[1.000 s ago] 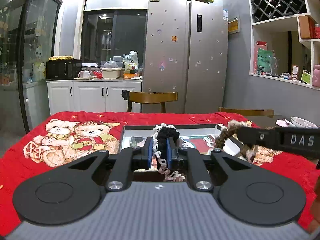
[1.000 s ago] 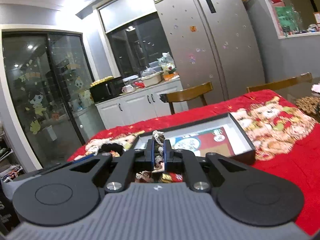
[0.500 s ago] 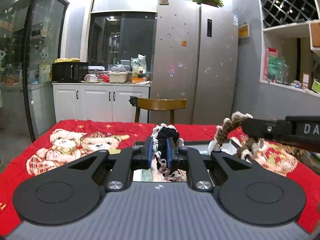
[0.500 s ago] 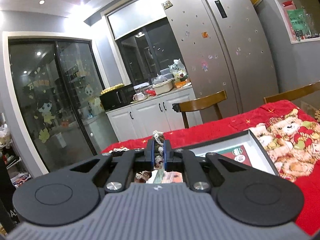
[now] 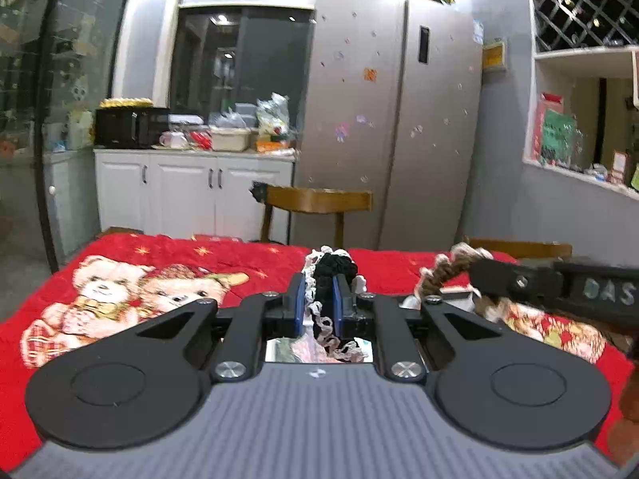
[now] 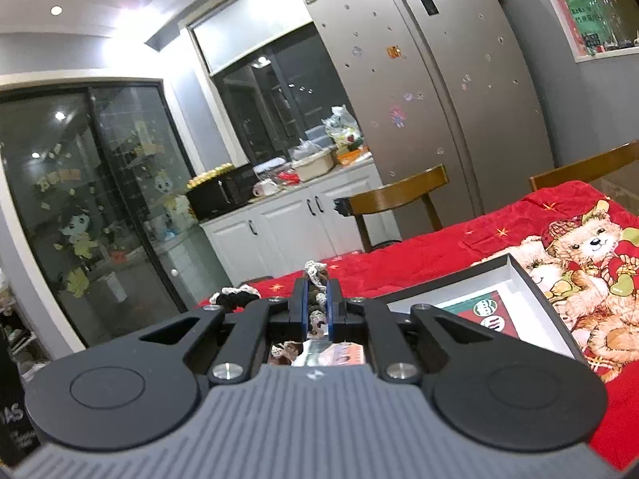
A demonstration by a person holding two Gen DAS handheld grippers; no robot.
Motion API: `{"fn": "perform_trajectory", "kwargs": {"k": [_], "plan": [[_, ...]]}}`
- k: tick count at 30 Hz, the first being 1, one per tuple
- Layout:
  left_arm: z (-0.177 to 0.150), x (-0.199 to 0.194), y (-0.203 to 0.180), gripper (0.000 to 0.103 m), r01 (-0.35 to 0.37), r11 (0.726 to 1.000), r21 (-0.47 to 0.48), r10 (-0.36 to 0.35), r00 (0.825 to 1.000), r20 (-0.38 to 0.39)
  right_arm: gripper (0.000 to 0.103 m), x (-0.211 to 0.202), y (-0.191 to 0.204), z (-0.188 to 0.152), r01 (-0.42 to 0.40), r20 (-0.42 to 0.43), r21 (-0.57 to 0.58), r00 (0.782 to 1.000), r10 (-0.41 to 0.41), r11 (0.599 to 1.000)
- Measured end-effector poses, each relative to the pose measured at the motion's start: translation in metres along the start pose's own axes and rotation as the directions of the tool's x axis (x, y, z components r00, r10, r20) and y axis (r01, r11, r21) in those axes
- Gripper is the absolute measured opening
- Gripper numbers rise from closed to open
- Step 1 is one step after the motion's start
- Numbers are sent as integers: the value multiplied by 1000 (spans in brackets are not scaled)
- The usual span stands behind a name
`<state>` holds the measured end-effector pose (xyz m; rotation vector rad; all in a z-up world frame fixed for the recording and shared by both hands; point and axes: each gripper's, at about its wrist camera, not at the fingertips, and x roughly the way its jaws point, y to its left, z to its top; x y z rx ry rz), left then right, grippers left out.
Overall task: Organize objects
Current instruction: 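Lift and carry both held scrunchies over the open black box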
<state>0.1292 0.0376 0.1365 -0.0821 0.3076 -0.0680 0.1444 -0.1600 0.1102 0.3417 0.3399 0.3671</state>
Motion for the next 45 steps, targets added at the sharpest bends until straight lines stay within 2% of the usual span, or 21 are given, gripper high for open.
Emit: {"fn": "perform_trajectory", "kwargs": {"k": [8,12,20,27,31,34,37,40,45], "plan": [[-40,36,7,17,28,1000,1,-27,994,-104,10,29,-14,-16,38,-67,-25,997,-40,999],[-54,40,9,17,31,999,8,-30,992,-121,11,45,-15,-25,15,-136,-66,990,-24,998],[-70,51,12,17,26,1000,11,-24,984,-174,11,53,-14,-40,-35,-196,-109,981,13,993],[-75,51,14,17,-17,999,39,24,985,-173,10,51,-15,-47,-69,-238,-125,971,37,990],[-77,56,16,17,6,1000,23,-1,979,-204,11,53,-23,-53,-55,-254,-109,967,26,993],[-75,56,18,17,-41,997,60,51,982,-184,10,48,-29,-59,-34,-254,-109,967,6,993],[-74,59,24,17,-24,999,23,28,979,-202,11,48,-34,-61,-19,-260,-102,966,-8,995],[-75,63,27,17,-44,998,38,51,978,-203,11,48,-36,-63,-30,-259,-99,966,3,995],[-75,67,31,17,-42,999,19,45,977,-208,10,48,-36,-69,-40,-265,-104,964,11,994]]}}
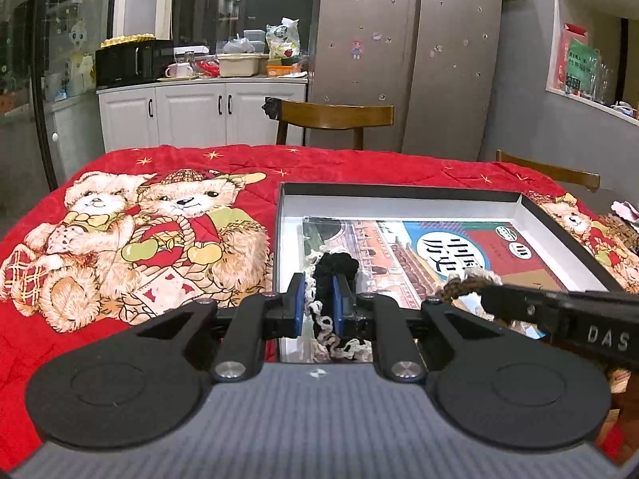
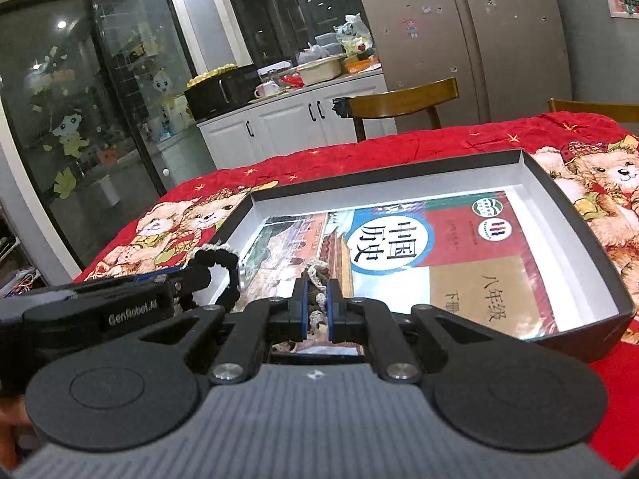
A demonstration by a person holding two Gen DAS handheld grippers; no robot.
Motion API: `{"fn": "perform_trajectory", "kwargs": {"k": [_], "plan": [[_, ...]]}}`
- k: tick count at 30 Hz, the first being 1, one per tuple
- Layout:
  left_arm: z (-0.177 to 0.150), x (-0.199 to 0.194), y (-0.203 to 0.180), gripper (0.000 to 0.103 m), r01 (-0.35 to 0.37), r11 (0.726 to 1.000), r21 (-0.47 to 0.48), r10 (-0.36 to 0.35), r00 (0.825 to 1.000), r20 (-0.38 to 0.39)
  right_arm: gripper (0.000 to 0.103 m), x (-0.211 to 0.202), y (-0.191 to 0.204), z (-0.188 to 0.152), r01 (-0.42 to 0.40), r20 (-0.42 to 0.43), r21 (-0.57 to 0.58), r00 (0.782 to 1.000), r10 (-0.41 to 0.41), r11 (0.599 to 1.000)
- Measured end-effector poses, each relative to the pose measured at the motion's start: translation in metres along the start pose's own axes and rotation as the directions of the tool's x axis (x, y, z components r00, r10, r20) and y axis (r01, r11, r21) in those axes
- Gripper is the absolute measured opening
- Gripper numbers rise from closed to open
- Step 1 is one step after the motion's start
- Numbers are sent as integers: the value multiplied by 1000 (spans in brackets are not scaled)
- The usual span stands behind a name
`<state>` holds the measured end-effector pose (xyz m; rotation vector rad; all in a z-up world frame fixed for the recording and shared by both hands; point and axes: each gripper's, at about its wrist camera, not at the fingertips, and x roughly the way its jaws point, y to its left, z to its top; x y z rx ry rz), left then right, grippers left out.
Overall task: Organize objects
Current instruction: 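Lift and carry both held scrunchies over the open black box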
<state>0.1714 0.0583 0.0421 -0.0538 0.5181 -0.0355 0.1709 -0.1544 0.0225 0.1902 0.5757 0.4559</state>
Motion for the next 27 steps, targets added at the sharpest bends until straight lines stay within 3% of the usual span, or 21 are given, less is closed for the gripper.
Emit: {"fn": "perform_trajectory", "kwargs": {"k": [27], "plan": [[-7,4,-6,17,0,1000,22,0,1000,-22,11,3,2,-9,-31,1,1,1000,31,1000]]}}
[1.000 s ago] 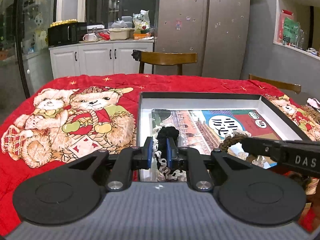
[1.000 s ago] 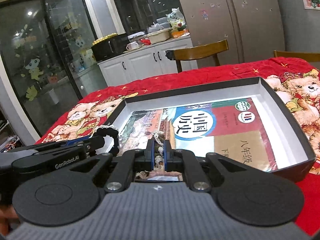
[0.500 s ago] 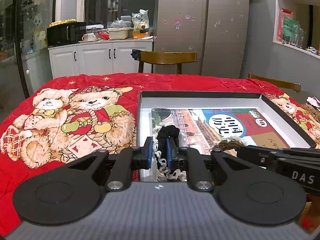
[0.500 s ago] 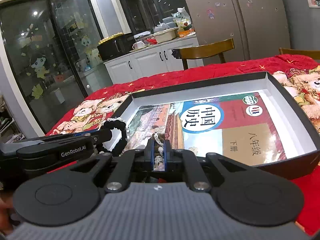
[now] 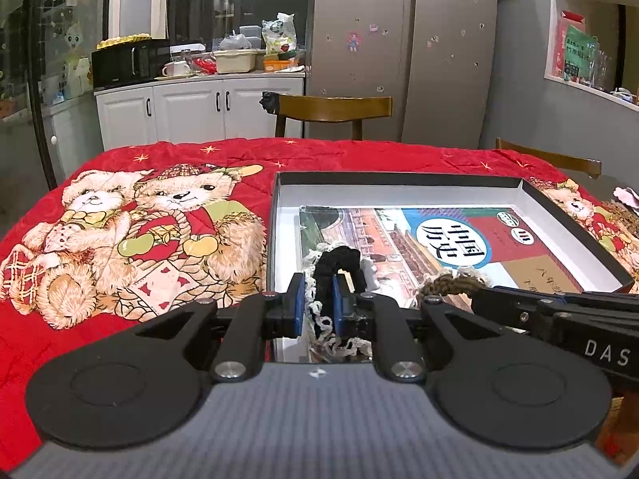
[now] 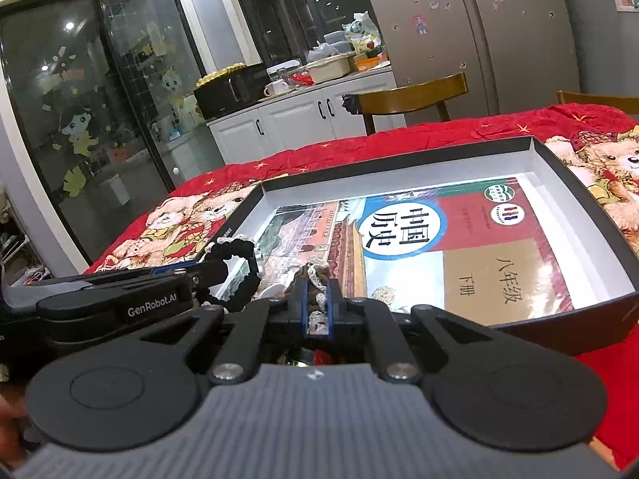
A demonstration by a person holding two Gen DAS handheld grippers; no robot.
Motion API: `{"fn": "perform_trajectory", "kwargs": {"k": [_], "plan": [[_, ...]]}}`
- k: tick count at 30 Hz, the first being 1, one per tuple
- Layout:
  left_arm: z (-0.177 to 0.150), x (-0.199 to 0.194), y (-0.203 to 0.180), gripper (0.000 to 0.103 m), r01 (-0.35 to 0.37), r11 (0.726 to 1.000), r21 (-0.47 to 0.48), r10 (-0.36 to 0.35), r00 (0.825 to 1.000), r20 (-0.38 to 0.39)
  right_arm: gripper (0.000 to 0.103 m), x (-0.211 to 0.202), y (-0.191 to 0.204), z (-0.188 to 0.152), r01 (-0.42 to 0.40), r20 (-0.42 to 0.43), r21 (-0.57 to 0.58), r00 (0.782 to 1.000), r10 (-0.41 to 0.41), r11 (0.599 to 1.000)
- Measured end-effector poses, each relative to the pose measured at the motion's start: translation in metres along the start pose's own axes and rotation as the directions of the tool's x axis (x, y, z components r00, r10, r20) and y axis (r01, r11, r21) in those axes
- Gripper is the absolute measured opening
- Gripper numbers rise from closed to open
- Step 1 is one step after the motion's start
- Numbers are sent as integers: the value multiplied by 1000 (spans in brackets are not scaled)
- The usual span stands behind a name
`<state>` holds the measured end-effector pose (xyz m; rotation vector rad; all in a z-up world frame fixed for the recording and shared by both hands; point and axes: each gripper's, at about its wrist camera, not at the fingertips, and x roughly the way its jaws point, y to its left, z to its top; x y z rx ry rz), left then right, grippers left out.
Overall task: Organize objects
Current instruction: 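Lift and carry both held scrunchies over the open black box, then open both grippers to drop the scrunchies into the box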
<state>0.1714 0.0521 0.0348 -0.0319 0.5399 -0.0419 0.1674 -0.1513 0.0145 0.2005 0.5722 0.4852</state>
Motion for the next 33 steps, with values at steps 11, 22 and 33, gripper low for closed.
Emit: {"fn": "perform_trajectory", "kwargs": {"k": [11,22,33], "plan": [[-2,4,2,17,9,1000,-20,-9,1000,-25,11,-2,0,-1,-3,0,-5,1000,3,1000],[-5,6,-7,17,-1,999,36,2,999,-32,12,-3,0,-2,2,6,-17,1000,-2,1000],[-7,9,-7,33,86,996,32,-85,996,-41,50,-8,-1,1,-9,-2,-1,1000,9,1000]]}}
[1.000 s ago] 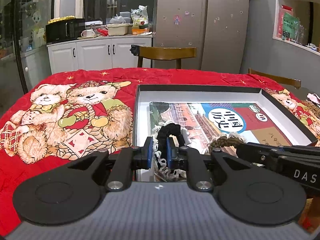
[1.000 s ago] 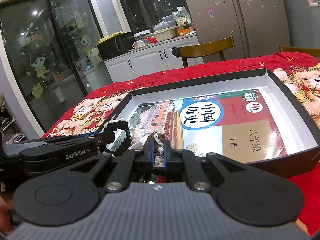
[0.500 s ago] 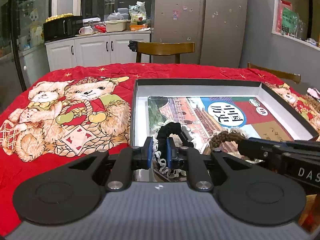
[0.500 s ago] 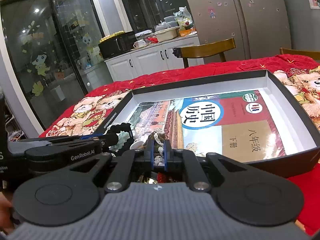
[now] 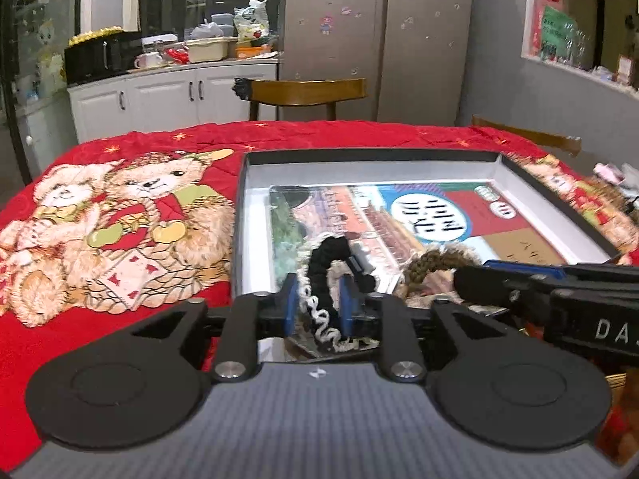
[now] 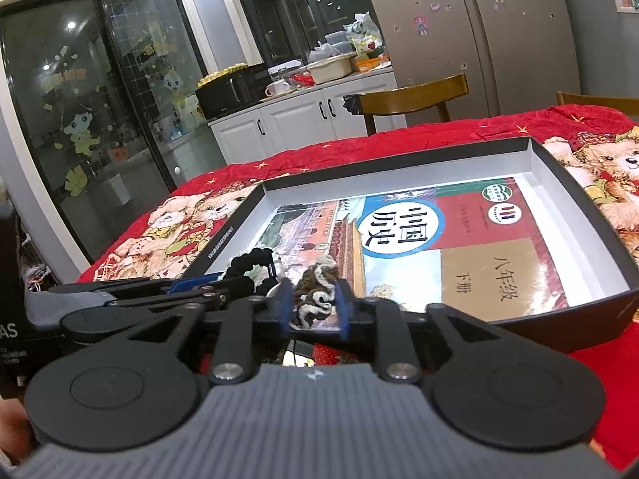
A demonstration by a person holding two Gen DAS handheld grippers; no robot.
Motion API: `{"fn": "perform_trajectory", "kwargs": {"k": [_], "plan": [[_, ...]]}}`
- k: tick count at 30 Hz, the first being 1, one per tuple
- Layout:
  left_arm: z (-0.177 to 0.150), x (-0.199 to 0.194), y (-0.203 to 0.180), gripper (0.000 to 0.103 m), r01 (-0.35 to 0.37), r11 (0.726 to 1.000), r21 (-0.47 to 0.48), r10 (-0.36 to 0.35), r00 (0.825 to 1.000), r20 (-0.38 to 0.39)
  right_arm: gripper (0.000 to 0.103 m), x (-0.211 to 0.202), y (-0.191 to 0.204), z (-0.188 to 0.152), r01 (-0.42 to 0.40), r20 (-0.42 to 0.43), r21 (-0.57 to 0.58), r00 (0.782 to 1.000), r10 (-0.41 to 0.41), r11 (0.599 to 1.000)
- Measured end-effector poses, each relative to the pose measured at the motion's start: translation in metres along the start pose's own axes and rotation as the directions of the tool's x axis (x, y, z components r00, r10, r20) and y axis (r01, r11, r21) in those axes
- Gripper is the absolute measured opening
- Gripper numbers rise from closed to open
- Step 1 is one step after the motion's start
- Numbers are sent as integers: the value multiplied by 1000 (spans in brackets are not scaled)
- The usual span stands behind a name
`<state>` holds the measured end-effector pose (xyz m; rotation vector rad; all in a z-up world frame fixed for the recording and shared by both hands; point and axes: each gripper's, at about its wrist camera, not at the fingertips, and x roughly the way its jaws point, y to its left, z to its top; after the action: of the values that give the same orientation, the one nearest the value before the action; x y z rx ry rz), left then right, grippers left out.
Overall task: Organize objects
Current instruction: 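Open both grippers to drop the scrunchies into the box, then move both grippers back toward the brown paper packets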
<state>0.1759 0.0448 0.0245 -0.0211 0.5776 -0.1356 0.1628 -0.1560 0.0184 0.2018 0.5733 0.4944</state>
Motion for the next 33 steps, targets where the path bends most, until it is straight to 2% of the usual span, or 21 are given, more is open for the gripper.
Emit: {"fn": "perform_trajectory", "kwargs": {"k": [2,4,5,7,11,17,21,23,29,33], "plan": [[1,-4,1,60,9,1000,-12,-9,1000,20,60,-2,-2,1,-3,1,13,1000,3,1000],[3,-8,2,75,18,1000,-20,-17,999,46,64,-4,-4,3,-9,-1,29,1000,9,1000],[4,-10,3,77,37,999,-23,-36,998,58,66,-5,-5,4,-12,1,38,1000,12,999],[7,-13,4,77,63,997,-44,-60,996,68,70,-8,-7,7,-18,4,51,1000,18,999],[9,-18,12,78,96,990,-105,-86,992,94,85,-11,-9,11,-9,2,61,1000,9,998],[11,-25,20,78,82,984,-161,-62,991,120,88,-15,-4,13,-34,-16,58,999,35,998],[12,-36,16,78,49,987,-152,-23,986,166,89,-25,9,18,-32,-23,14,999,33,999],[15,-44,13,78,36,989,-144,-6,980,200,90,-36,17,21,-11,10,-13,1000,11,1000],[19,-72,4,78,60,989,-136,-22,962,271,100,-64,20,19,16,97,-43,995,-12,999],[19,-86,-11,78,56,995,-82,-30,955,296,100,-77,11,15,33,109,-23,994,-30,999]]}}
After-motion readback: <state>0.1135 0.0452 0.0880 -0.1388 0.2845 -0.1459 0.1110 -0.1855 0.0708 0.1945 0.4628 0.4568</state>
